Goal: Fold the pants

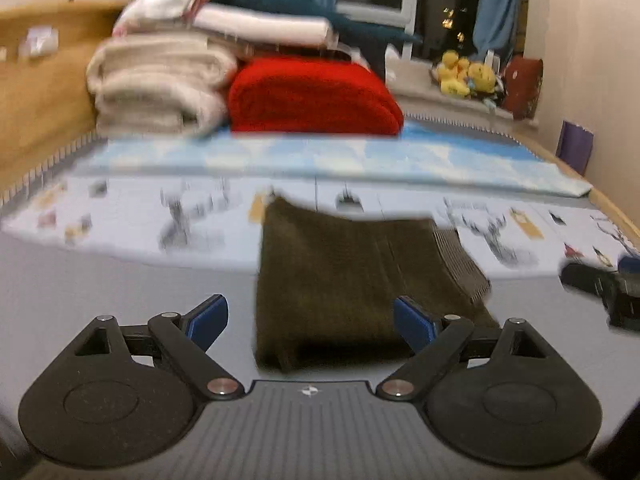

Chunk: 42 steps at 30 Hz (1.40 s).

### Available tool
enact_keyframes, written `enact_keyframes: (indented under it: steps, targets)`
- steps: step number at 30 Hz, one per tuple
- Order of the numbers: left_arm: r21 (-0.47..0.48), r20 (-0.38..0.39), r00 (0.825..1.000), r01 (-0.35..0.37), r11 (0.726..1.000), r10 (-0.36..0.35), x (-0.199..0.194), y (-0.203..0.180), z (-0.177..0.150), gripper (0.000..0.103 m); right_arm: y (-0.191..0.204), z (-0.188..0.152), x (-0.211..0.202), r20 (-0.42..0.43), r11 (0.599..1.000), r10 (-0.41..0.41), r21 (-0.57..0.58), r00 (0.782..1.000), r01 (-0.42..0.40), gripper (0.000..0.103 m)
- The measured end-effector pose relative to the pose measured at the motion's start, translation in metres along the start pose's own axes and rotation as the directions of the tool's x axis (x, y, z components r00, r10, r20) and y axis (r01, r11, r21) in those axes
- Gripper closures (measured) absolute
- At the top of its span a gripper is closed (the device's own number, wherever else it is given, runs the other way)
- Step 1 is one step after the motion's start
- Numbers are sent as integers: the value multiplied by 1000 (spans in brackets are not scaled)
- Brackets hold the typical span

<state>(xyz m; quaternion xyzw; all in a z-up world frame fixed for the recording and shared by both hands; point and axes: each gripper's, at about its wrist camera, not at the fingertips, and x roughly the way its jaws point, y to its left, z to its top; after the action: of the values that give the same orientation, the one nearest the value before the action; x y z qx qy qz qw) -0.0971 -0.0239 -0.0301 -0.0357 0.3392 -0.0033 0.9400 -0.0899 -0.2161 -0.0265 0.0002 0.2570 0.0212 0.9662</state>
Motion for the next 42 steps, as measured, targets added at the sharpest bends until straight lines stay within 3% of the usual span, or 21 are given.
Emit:
enact_keyframes:
  steps: [2,5,8,17,42]
  targets:
    - [27,-125,992,-16,1000,19,12,-9,-16,10,6,-10,-1,-7,999,-11,-52,1000,11,1]
    - [28,-153,987,-45,999,49,29,-9,-20,9,12,-23,12,-53,990,-39,-135,998,31,1]
    - [-50,-219,975,-56,997,44,44,-4,-19,9,10,-25,21,-111,993,-27,-119,993,14,1]
    - [0,-161,987,9,1000,-9,47,-24,-15,9,26,-31,37,-174,991,-5,-130,985,-18,1]
    - [9,-167,986,-6,1000,8,63,-16,-11,7,30,-31,54,-196,994,12,-101,980,-32,2]
